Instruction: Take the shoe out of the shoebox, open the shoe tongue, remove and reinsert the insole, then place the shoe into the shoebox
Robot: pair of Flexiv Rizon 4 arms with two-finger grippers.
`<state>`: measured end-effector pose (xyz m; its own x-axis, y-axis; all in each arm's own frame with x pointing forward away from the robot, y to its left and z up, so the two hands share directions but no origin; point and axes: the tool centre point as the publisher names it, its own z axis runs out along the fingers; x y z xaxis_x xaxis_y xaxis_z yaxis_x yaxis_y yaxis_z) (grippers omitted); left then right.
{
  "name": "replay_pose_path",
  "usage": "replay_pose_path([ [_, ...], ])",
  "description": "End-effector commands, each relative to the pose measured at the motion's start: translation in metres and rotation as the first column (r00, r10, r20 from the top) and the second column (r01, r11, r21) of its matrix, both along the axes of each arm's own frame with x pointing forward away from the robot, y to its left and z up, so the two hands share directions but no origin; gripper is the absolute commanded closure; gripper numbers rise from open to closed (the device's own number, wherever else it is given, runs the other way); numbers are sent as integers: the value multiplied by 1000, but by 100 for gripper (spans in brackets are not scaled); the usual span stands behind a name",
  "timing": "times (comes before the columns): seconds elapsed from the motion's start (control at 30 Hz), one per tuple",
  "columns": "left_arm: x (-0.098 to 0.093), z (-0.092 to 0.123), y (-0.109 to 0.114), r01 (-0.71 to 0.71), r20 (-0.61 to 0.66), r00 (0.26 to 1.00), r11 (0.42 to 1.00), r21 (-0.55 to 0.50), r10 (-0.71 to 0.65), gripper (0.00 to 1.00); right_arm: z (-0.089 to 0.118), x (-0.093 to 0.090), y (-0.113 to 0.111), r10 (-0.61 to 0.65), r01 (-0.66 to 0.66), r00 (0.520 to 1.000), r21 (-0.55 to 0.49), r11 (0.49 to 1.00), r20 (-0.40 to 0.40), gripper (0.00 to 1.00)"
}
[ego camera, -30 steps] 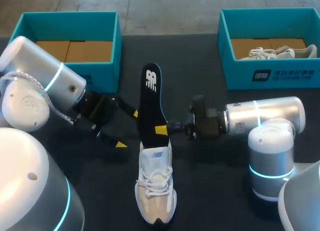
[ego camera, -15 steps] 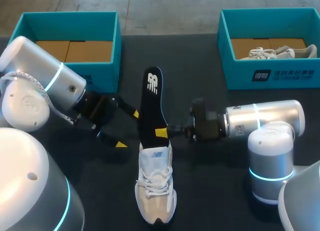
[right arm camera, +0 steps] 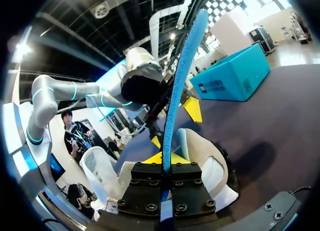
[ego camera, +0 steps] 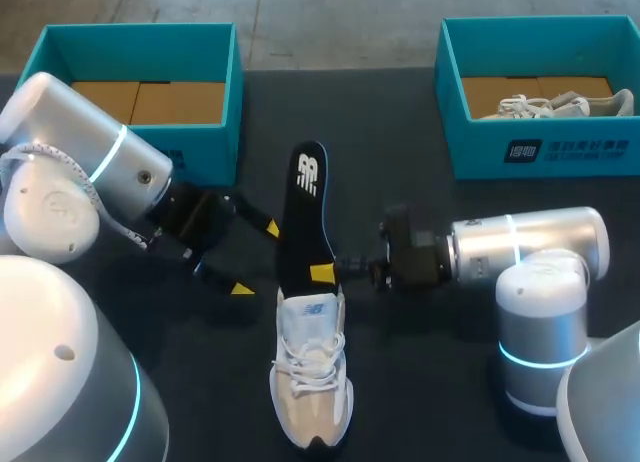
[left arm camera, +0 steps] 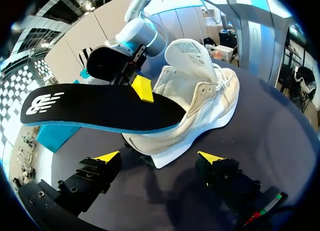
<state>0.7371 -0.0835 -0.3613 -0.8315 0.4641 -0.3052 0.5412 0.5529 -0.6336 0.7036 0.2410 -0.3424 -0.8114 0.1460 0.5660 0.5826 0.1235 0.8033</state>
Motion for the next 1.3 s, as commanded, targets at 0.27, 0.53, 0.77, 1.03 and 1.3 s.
replay_pose_path([
  [0.27, 0, 0, 0, 0, 1, 1000, 1000, 5, 0, 0, -5, -10, 1, 5, -5, 1000, -1, 1000, -22, 100],
  [0.53, 0, 0, 0, 0, 1, 1000, 1000, 5, 0, 0, -10, -18, 1, 18, -18, 999, 1, 1000, -47, 100],
  [0.77, 0, 0, 0, 0, 1, 1000, 1000, 5, 0, 0, -12, -23, -1, 20, -20, 998, -1, 1000, -58, 100],
  [1.03, 0, 0, 0, 0, 1, 1000, 1000, 5, 0, 0, -10, -27, -1, 47, -47, 997, 4, 999, -62, 100],
  [1.3, 0, 0, 0, 0, 1, 1000, 1000, 5, 0, 0, -14, -34, 0, 73, -74, 993, -2, 997, -92, 100],
])
